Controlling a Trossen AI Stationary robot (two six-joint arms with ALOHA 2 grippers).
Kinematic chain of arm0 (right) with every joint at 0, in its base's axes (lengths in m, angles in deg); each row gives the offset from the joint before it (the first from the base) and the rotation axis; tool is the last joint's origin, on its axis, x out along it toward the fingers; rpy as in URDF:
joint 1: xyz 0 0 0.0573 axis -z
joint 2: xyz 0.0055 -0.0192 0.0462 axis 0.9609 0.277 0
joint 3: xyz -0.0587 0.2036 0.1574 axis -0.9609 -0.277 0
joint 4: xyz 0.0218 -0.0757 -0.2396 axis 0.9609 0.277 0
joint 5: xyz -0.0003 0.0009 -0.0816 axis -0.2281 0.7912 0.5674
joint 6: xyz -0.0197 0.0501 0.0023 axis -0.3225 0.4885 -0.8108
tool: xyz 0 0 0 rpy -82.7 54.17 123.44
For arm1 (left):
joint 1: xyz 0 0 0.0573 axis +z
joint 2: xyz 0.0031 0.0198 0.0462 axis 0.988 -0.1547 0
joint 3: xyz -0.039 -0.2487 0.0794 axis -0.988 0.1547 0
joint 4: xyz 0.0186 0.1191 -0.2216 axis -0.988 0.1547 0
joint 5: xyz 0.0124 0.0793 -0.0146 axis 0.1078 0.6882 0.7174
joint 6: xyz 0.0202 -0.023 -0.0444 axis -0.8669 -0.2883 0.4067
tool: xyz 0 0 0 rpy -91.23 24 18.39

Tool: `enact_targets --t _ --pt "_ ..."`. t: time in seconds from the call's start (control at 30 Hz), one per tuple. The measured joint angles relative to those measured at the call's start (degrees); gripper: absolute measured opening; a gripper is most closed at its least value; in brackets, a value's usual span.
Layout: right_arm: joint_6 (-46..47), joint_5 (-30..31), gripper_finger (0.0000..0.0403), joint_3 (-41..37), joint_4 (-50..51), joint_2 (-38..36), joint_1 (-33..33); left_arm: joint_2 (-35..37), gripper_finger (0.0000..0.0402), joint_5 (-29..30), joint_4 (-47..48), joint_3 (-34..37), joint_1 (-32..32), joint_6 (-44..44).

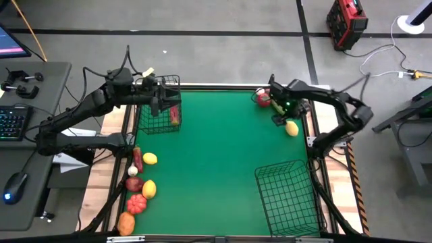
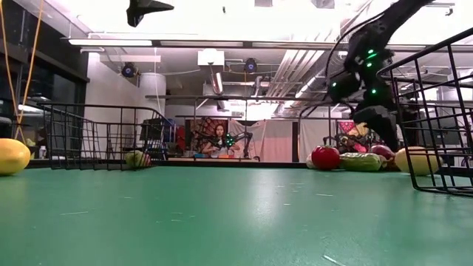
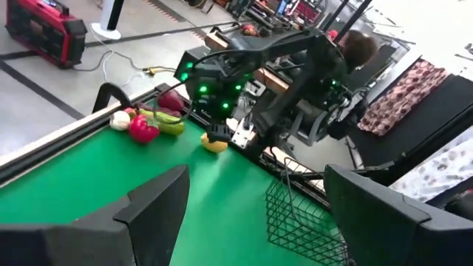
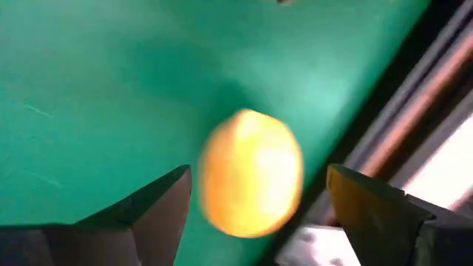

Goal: Sort produce into baskets
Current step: Put the right yellow lemon into the bottom black wire basket

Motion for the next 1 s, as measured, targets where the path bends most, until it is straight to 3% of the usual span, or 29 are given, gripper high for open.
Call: enact_targets --t 0.1,0.27,0.6,0.8,1.0 --pt "3.2 -2.3 0.0307 -3.2 -4.0 -4.5 0.0 0.0 0.0303 0.3 -0.2 0.0 0.0 -0.5" --pt "5.0 -0.5 0.0307 -9.1 -3.5 -7.9 0.0 0.0 0.0303 0.3 -0.2 0.0 0.0 -0.6" --pt "6.0 -4.2 0.0307 -20.5 -14.5 -8.7 0.0 0.0 0.0303 0.5 -0.1 0.0 0.0 -0.2" --pt "5.4 -3.9 0.0298 -19.3 -14.5 -8.4 0.0 0.0 0.0303 0.8 -0.1 0.0 0.0 0.0" --pt "4.4 1.1 0.0226 -14.4 -15.3 -8.4 0.0 0.0 0.0303 3.4 -0.1 0.0 0.0 0.0"
